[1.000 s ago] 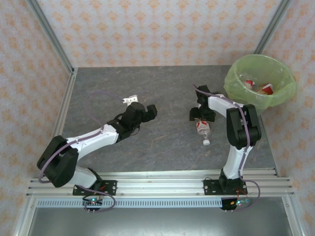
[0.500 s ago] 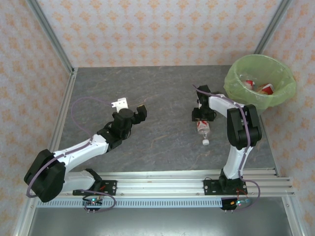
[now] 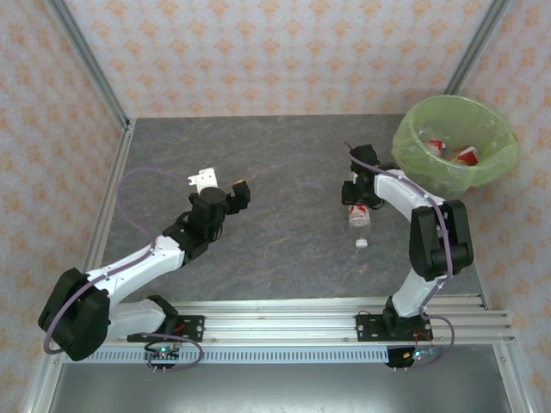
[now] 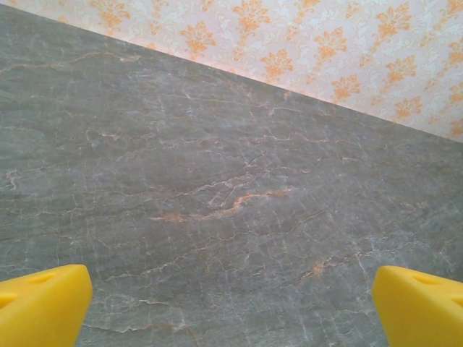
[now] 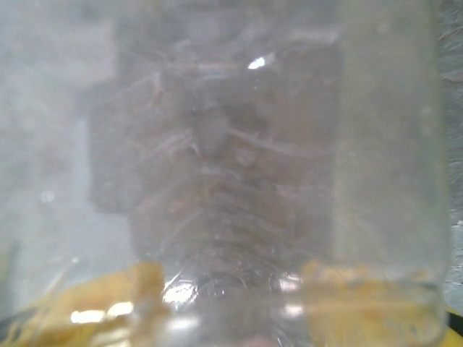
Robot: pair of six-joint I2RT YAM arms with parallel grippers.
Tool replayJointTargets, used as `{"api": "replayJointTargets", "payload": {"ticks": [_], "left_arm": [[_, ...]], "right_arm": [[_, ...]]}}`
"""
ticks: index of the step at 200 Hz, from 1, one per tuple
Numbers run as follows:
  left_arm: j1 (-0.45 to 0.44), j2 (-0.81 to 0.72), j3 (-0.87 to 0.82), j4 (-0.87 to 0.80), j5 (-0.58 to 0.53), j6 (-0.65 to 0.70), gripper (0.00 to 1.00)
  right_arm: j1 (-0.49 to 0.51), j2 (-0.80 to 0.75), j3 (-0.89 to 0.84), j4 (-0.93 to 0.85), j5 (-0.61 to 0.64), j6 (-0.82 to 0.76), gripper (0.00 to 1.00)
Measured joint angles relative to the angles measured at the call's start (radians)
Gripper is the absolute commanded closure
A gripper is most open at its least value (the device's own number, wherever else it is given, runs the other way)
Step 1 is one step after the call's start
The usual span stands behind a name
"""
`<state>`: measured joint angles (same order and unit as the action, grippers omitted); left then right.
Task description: Put the plastic bottles in the bin
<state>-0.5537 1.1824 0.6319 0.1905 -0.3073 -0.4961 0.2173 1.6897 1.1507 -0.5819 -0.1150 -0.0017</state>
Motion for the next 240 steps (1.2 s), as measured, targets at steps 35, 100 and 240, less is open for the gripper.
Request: {"api": "replayJointTargets", "payload": {"ticks": [35, 100, 240], "left_arm": [[0.000, -0.010, 0.000, -0.022, -0.002, -0.003, 0.00], [0.007, -0.021, 0.000, -0.023, -0.008, -0.003, 0.00], [0.007, 0.003, 0.002, -0.034, -0.007, -0.011, 0.00]], "right_arm": [[0.000, -0.095, -0.085, 0.075, -0.001, 0.002, 0.55], [0.000, -0.317, -0.186, 0.224, 0.001, 0.008, 0.55], [0.000, -0.636, -0.126, 0.396, 0.129, -0.012, 0.52]]}}
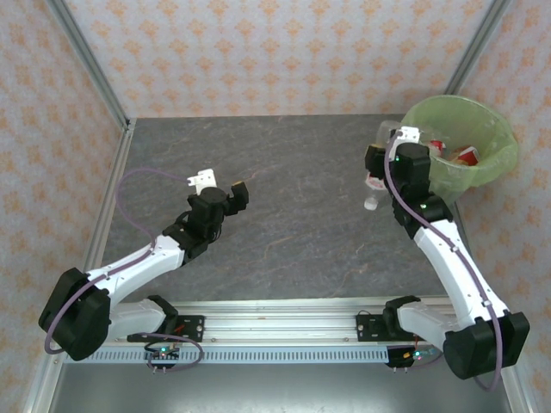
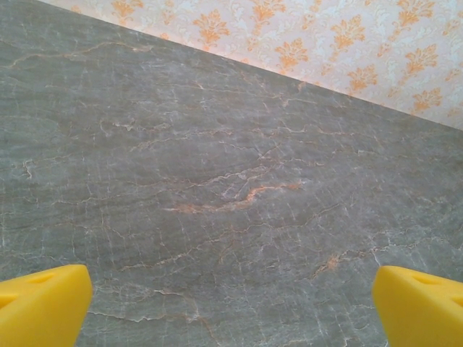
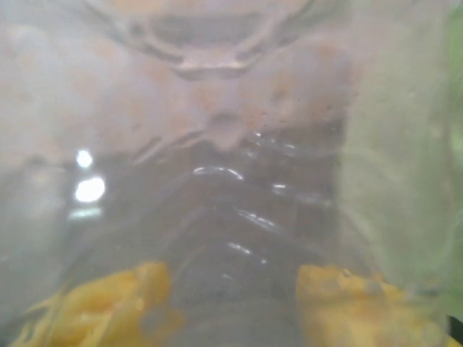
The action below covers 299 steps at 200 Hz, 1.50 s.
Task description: Put the plastic bottles in the bin
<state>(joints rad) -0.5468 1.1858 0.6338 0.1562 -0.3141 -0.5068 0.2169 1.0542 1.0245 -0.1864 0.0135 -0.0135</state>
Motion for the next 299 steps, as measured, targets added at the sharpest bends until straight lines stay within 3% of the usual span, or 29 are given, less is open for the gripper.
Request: {"api": "replayJointTargets", "payload": {"ticks": [31, 73, 161, 299], "left_arm": [[0.000, 0.000, 0.000, -0.015, -0.001, 0.000, 0.00], [0.000, 0.000, 0.000, -0.033, -0.002, 0.000, 0.00], [0.000, 0.000, 0.000, -0.040, -0.001, 0.000, 0.00], [0.000, 0.004, 0.007, -0.048, -0.001, -0.012, 0.00]], "right_arm": [[-0.013, -0.001, 0.062, 0.085, 0.052, -0.008, 0.51], [-0.102, 0.037, 0.181, 0.185, 0.078, -0.040, 0.50], [-0.392, 0.217, 0.383, 0.225, 0.101, -0.095, 0.50], [-0.403, 0.362, 0.427, 0.165, 0.136, -0.522, 0.48]]}}
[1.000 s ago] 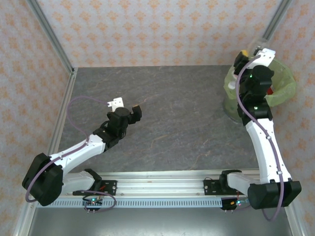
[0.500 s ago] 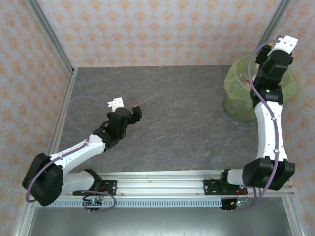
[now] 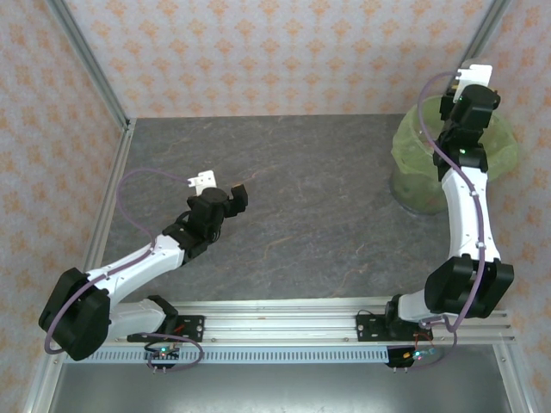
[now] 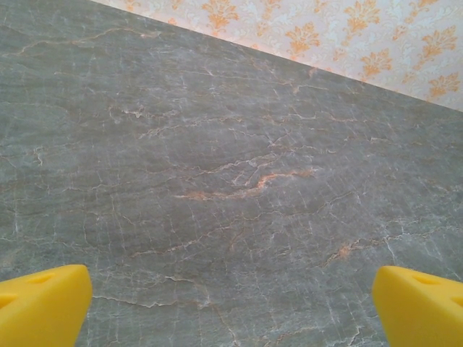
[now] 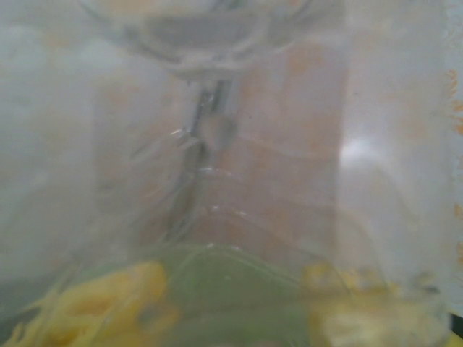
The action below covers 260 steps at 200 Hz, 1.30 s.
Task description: Put the plastic bottles in the bin
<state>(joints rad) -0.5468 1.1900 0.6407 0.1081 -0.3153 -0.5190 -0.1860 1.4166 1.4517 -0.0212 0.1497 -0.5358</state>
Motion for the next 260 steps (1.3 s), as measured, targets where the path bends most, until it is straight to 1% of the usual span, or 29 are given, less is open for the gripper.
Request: {"api": "replayJointTargets", "payload": {"ticks": [24, 34, 43, 61, 70, 84, 122, 157, 184, 213, 246, 260], "left_arm": [[0.000, 0.021, 0.011, 0.000, 0.000, -0.003, 0.00], [0.000, 0.029, 0.015, 0.000, 0.000, -0.004, 0.00], [0.000, 0.033, 0.017, 0.000, 0.001, -0.003, 0.00], [0.000, 0.040, 0.020, 0.000, 0.001, -0.003, 0.00], [0.000, 0.043, 0.021, 0.000, 0.001, -0.004, 0.00], [0.000, 0.046, 0.021, 0.000, 0.003, -0.004, 0.00], [0.000, 0.055, 0.032, 0.000, 0.012, -0.015, 0.00], [0.000, 0.054, 0.032, -0.003, 0.012, -0.027, 0.00], [0.000, 0.054, 0.032, -0.009, 0.011, -0.030, 0.00], [0.008, 0.049, 0.032, -0.015, 0.010, -0.030, 0.00], [0.013, 0.047, 0.032, -0.018, 0.008, -0.031, 0.00], [0.013, 0.047, 0.032, -0.023, 0.007, -0.033, 0.00]], "right_arm": [[0.000, -0.004, -0.033, 0.002, -0.004, -0.094, 0.44], [0.004, -0.005, -0.053, 0.003, -0.004, -0.144, 0.40], [0.007, -0.008, -0.074, 0.005, -0.003, -0.185, 0.34], [0.018, -0.013, -0.116, 0.007, 0.004, -0.282, 0.16], [0.025, -0.013, -0.127, 0.005, 0.012, -0.306, 0.06], [0.032, -0.013, -0.130, 0.000, 0.019, -0.345, 0.00], [0.033, -0.016, -0.119, -0.019, 0.035, -0.365, 0.01], [0.033, -0.017, -0.061, -0.066, 0.037, -0.301, 0.01], [0.033, -0.032, 0.006, -0.144, 0.011, -0.198, 0.01], [0.033, -0.048, 0.089, -0.241, -0.089, -0.055, 0.01], [0.033, -0.049, 0.104, -0.292, -0.138, 0.074, 0.01], [0.033, -0.048, 0.106, -0.358, -0.137, 0.153, 0.00]]}}
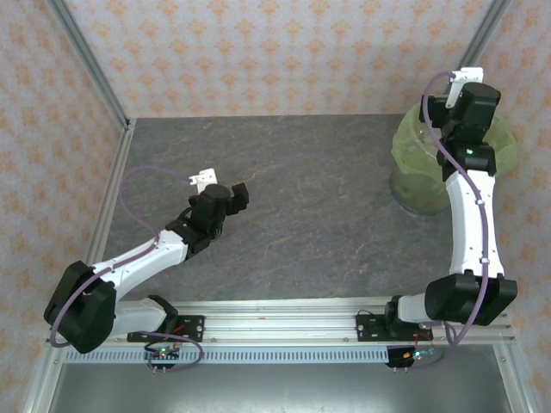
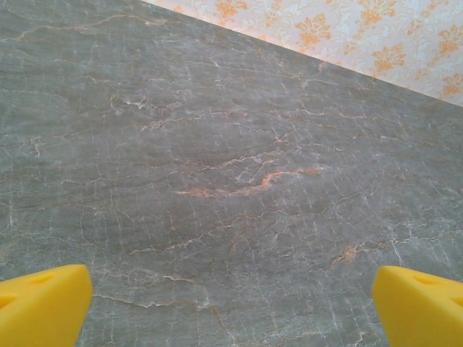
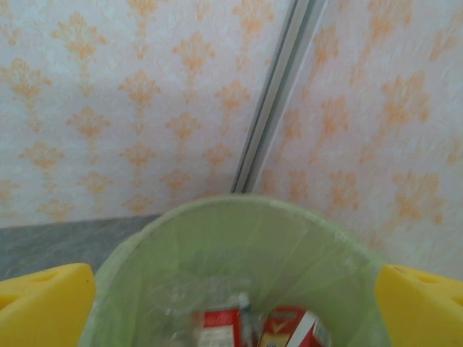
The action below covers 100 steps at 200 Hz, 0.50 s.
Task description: Put the plastic bottles in the bin
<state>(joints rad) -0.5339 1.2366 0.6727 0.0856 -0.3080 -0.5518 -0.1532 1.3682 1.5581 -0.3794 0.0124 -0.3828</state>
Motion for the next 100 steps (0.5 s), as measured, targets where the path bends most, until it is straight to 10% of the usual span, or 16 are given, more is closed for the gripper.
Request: {"api": "replayJointTargets", "payload": {"ticks": [100], "left_arm": [[0.000, -0.012, 0.001, -0.032, -0.011, 0.000, 0.00]], "right_arm": [[0.002, 0.048, 0.002, -0.351, 0.071, 0.286, 0.22]]}}
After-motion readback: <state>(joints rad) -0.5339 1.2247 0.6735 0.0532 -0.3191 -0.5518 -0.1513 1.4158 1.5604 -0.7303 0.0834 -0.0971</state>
